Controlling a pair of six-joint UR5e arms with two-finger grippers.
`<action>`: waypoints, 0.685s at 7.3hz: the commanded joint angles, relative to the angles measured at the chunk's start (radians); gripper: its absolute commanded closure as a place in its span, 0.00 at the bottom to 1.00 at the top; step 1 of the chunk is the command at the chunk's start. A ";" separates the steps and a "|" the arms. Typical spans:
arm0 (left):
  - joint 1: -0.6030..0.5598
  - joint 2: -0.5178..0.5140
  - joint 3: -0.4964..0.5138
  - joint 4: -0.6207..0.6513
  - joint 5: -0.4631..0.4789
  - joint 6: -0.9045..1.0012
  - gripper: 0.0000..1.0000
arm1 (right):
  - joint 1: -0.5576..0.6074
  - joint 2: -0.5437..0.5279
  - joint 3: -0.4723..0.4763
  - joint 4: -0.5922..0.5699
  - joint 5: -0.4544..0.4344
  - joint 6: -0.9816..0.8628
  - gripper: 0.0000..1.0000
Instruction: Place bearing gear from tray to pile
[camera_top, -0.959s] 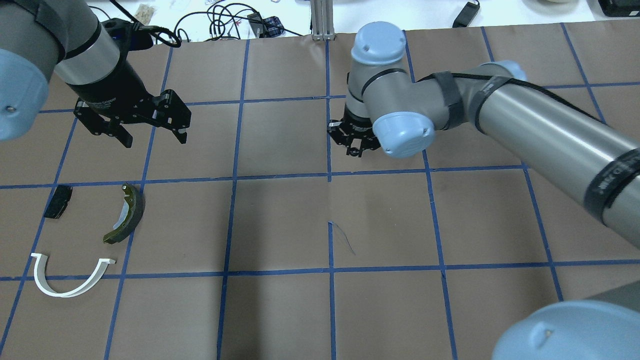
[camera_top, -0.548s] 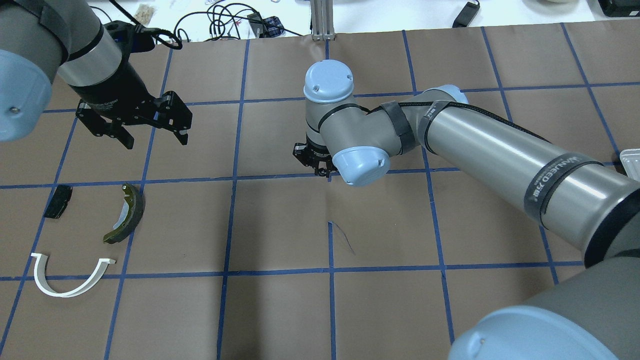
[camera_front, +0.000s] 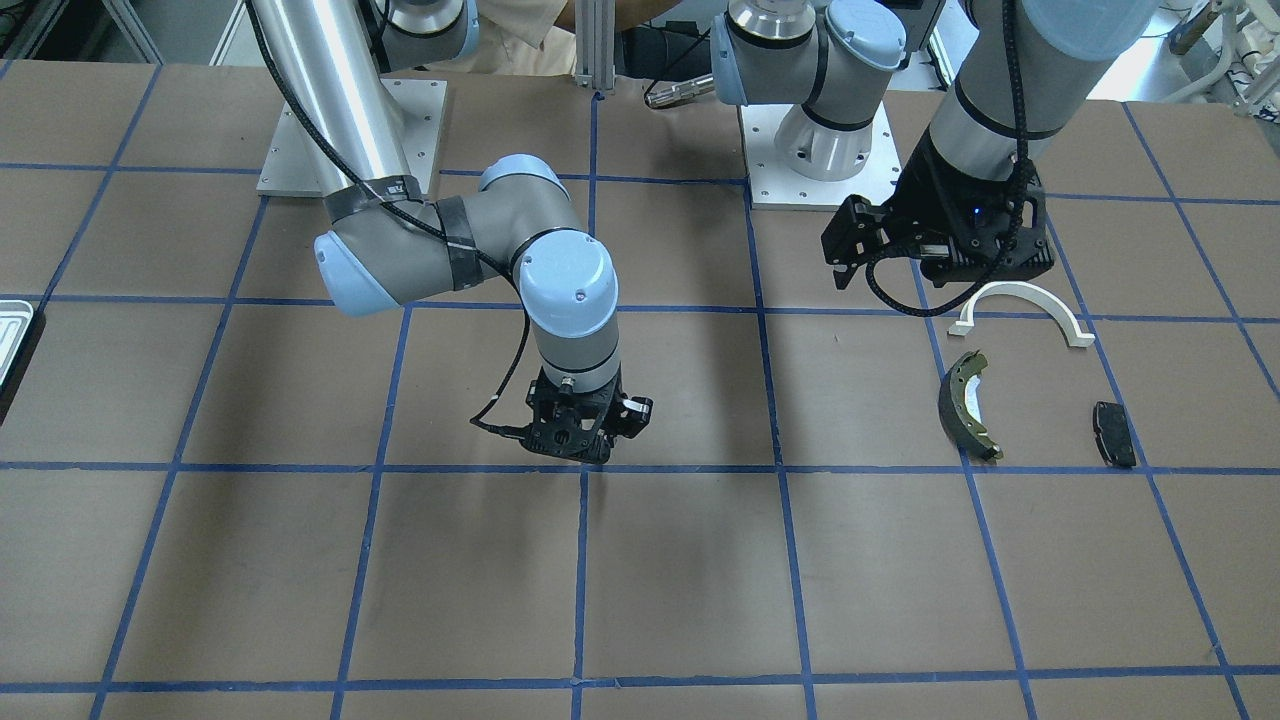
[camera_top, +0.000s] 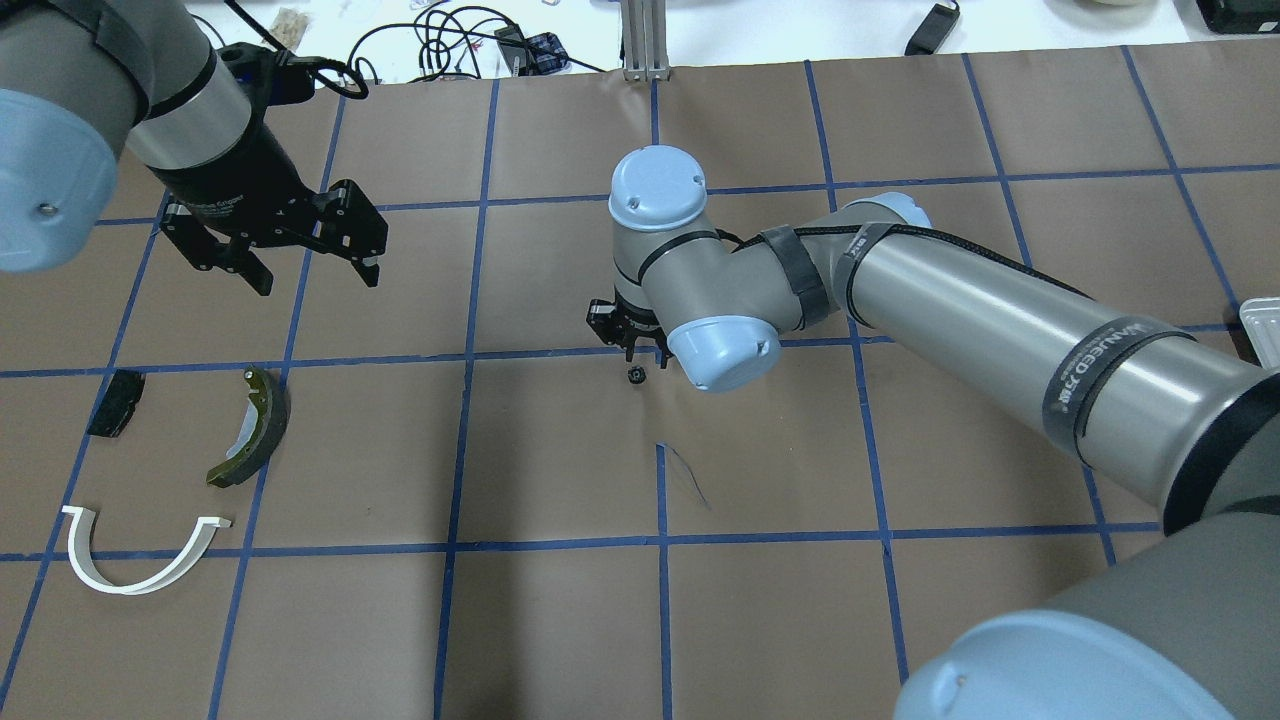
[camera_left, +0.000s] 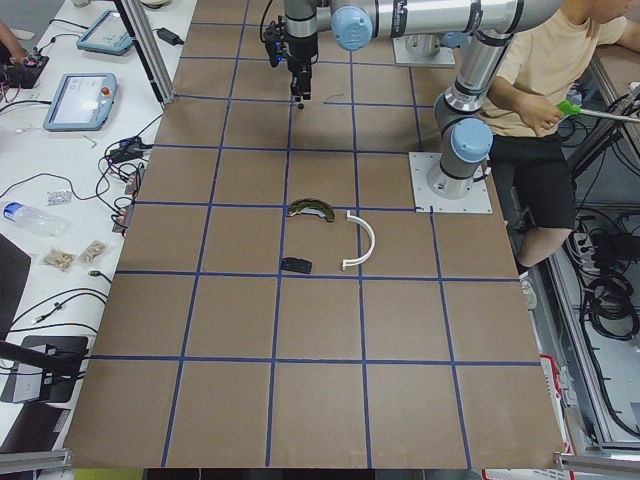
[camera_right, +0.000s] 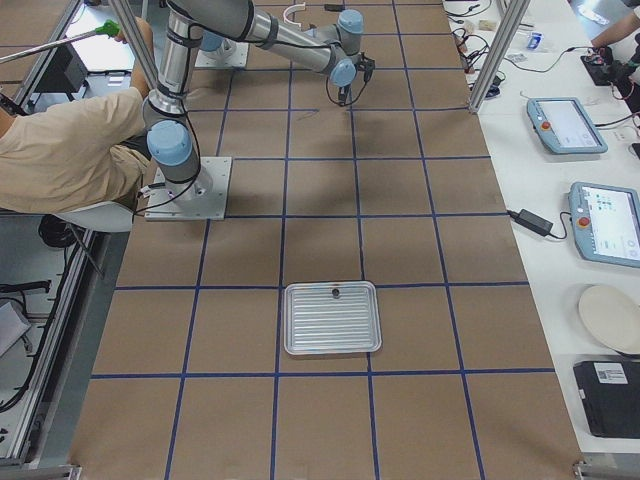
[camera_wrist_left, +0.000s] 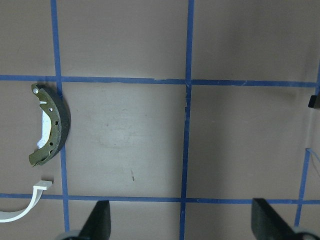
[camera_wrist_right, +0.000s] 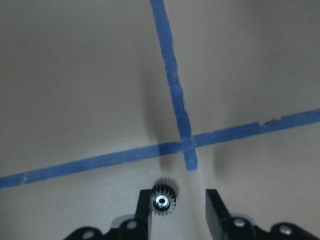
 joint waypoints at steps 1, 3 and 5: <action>-0.004 -0.040 -0.003 0.060 -0.008 -0.014 0.00 | -0.172 -0.042 -0.042 0.040 -0.027 -0.235 0.00; -0.070 -0.105 -0.011 0.097 -0.011 -0.113 0.00 | -0.450 -0.061 -0.052 0.096 -0.029 -0.572 0.00; -0.186 -0.188 -0.011 0.214 -0.013 -0.140 0.00 | -0.650 -0.101 -0.043 0.099 -0.061 -0.926 0.00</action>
